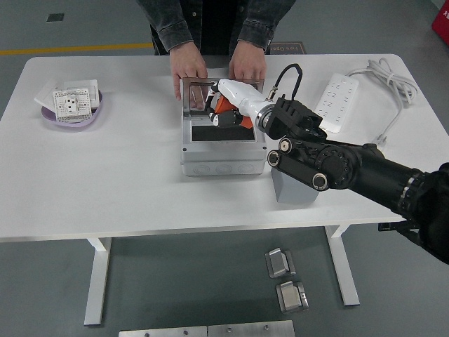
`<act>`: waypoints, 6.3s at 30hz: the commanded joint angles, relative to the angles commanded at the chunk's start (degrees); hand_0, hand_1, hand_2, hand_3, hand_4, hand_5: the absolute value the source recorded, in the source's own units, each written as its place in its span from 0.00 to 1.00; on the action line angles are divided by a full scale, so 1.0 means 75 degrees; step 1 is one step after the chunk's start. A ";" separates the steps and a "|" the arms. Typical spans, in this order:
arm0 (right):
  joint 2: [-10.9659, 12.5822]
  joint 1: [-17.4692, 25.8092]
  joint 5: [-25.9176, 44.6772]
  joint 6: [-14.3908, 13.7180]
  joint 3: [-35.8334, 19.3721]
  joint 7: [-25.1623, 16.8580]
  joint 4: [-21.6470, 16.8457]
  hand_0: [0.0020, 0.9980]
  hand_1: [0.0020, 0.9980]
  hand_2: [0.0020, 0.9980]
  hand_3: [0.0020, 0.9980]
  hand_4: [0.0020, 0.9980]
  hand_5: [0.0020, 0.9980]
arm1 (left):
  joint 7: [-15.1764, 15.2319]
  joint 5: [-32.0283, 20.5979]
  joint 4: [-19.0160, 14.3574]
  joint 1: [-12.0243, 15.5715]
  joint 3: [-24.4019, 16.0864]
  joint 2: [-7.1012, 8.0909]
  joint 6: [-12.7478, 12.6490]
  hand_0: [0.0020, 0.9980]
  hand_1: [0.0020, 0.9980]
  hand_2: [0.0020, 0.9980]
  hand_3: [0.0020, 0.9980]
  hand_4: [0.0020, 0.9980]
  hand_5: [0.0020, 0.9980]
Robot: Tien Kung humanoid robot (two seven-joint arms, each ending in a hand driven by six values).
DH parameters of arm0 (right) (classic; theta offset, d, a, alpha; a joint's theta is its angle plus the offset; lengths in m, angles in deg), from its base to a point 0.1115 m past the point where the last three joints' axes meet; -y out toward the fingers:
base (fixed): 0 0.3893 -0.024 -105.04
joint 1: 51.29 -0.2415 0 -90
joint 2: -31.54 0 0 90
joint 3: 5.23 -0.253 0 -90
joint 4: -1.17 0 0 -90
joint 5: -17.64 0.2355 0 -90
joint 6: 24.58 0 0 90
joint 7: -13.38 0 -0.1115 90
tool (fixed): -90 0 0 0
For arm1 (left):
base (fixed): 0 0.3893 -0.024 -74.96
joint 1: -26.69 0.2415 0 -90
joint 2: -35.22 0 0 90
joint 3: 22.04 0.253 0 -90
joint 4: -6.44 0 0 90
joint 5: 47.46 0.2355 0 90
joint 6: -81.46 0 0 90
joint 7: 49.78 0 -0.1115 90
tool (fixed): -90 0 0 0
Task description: Pick up the cylinder from the cube,place it in the box,flap close box
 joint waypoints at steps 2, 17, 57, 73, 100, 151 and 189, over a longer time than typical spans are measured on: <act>0.0000 0.0053 -0.0157 0.0163 -0.0147 0.0039 0.0085 0.07 0.14 0.26 0.27 0.00 0.00 | -0.0001 0.0067 -0.0023 -0.0001 -0.0059 -0.0006 0.0001 0.62 0.63 0.60 0.69 0.71 0.27; 0.0013 0.0197 0.0097 0.0145 -0.0208 0.0089 0.0036 0.09 0.16 0.27 0.28 0.00 0.00 | -0.0005 0.0234 -0.0079 -0.0009 -0.0192 -0.0038 0.0005 0.62 0.63 0.60 0.68 0.71 0.27; 0.0213 0.0220 -0.0033 0.0796 0.0007 -0.0584 0.0271 0.67 0.60 0.67 0.88 0.75 0.24 | -0.0011 0.0461 -0.0153 -0.0056 -0.0381 -0.0072 0.0023 0.62 0.63 0.60 0.69 0.72 0.26; 0.1168 0.1160 0.1827 -0.0746 0.0590 -0.1450 -0.1486 0.67 0.59 0.66 0.87 0.78 0.27 | -0.0017 0.0505 -0.0153 0.0173 -0.0578 -0.0104 0.0024 0.62 0.63 0.60 0.68 0.71 0.26; 0.1516 0.1250 0.1481 -0.0573 -0.0579 -0.1541 -0.2018 0.69 0.59 0.64 0.85 0.78 0.28 | -0.0036 0.0304 -0.0059 0.0233 -0.0323 -0.0097 0.0036 0.62 0.63 0.60 0.68 0.71 0.26; 0.1347 -0.0237 0.2731 -0.0204 0.0298 -0.1239 -0.0082 0.83 0.78 0.78 0.85 0.89 0.59 | -0.0037 0.0343 -0.0087 0.0107 -0.0192 -0.0027 0.0033 0.62 0.63 0.59 0.68 0.71 0.26; 0.1743 0.0703 0.0881 -0.0588 -0.0092 -0.1032 -0.2556 0.80 0.75 0.77 0.84 0.88 0.59 | -0.0035 0.0540 -0.0135 0.0259 -0.0466 -0.0081 0.0023 0.62 0.63 0.59 0.69 0.71 0.26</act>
